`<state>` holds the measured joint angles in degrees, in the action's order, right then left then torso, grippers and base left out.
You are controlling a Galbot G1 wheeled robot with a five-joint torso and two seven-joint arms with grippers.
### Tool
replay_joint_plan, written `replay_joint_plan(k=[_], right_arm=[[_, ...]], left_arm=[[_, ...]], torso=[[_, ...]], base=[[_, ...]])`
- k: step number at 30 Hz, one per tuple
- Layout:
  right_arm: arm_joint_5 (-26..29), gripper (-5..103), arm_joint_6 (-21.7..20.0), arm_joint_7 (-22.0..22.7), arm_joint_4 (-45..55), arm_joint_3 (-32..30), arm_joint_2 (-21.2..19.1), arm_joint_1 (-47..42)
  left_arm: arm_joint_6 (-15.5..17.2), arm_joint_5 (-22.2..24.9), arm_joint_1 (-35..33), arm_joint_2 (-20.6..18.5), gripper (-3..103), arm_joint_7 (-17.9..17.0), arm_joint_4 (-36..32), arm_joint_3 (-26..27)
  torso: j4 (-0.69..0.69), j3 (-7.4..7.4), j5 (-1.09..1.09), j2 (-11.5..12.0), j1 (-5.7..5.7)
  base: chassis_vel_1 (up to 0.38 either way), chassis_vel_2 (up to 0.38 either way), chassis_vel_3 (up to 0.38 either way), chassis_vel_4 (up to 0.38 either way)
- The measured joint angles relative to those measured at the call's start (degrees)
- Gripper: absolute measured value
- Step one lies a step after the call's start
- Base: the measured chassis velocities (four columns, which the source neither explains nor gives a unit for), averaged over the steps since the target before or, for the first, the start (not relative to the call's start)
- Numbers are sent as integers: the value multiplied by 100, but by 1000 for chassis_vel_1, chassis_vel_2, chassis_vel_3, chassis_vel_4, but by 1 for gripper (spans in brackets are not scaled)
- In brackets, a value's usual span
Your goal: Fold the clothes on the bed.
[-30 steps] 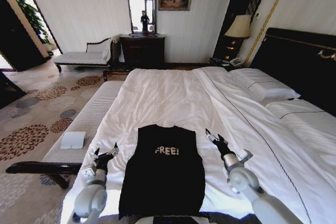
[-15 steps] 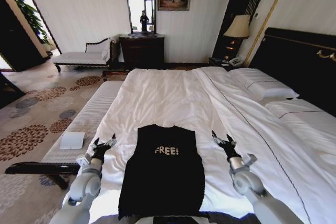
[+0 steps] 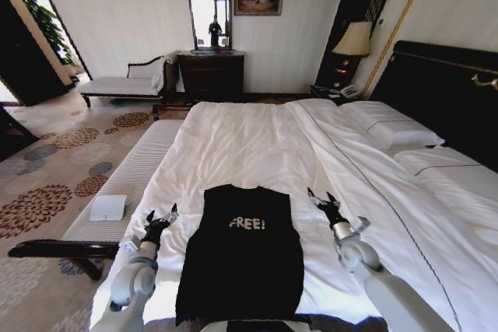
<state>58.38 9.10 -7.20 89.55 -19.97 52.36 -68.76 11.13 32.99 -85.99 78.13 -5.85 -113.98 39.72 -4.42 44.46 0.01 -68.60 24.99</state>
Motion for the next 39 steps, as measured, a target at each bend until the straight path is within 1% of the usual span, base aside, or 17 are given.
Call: replay_joint_plan(k=[1,3,4,6,7,8,10,11,12,13,15,18,21,26,34,37,39], right_arm=[[202,100,-76,-156,-182,96,22,153],[808,100,-283,-222,-473,279,96,476],[808,100,-283,-222,-473,279,96,476],[1331,100,-514,-106,-549,331,158,655],[1626,100,-687,27,-553,342,190,747],[1626,100,-687,27,-553,342,190,747],[2052,100,-1036,116,-611,380,234,880],[2135,100,-1178,24,-666,392,247,910],[2174,100,-1361,-194,-769,403,263,941],[2174,100,-1361,-194,-769,403,263,941],[2079,100,-1495,-738,-1049,456,305,1017],[1841,100,-1497,-1205,-1460,583,409,1192],[1656,100,-1449,-1245,-1732,712,514,1357],[1408,100,-1355,-1099,-2112,914,697,1587],[1300,101,-1290,-1069,-2521,946,892,1784],[1259,87,-1266,-1063,-2528,913,906,1721],[1230,87,-1253,-1061,-2525,906,909,1698]], left_arm=[[-1,-23,-11,0,100,-5,2,45],[-35,-116,-72,-2,100,-26,24,146],[-35,-116,-72,-2,100,-26,24,146],[-44,-120,-140,35,100,-41,-16,238],[-50,-104,-179,72,100,-42,-59,295],[-50,-104,-179,72,100,-42,-59,295],[-73,-74,-239,150,100,-40,-59,382],[-82,-63,-251,177,100,-41,-32,401],[-84,-43,-265,219,100,-48,-16,414],[-84,-43,-265,219,100,-48,-16,414],[-82,2,-280,291,100,-111,-42,435],[-53,63,-302,314,100,-186,-129,499],[-27,128,-364,312,100,-227,-205,565],[-24,125,-512,342,100,-266,-323,675],[-29,172,-580,364,100,-323,-417,718],[-29,191,-505,359,100,-365,-325,713],[-30,192,-484,364,100,-368,-301,698]], torso=[[0,0,-1,0,0],[0,0,-1,-1,0],[0,0,-1,-1,0],[2,0,-2,0,0],[2,0,-2,0,0],[2,0,-2,0,0],[1,0,-2,0,0],[0,0,-2,0,0],[0,0,-2,0,0],[0,0,-2,0,0],[0,-1,-3,0,-1],[-1,-1,-2,0,0],[-1,0,-1,0,0],[0,0,-1,0,0],[1,-1,-2,0,0],[0,-1,-3,-1,0],[-1,-1,-2,-1,0]], base=[[0,0,0,0],[0,0,0,0],[0,0,0,0],[0,0,0,0],[0,0,0,0],[0,0,0,0],[0,0,0,0],[0,0,0,0],[0,0,0,0],[0,0,0,0],[0,0,0,0],[0,0,0,0],[0,0,0,0],[0,0,0,0],[0,0,0,0],[0,0,0,0],[0,0,0,0]])
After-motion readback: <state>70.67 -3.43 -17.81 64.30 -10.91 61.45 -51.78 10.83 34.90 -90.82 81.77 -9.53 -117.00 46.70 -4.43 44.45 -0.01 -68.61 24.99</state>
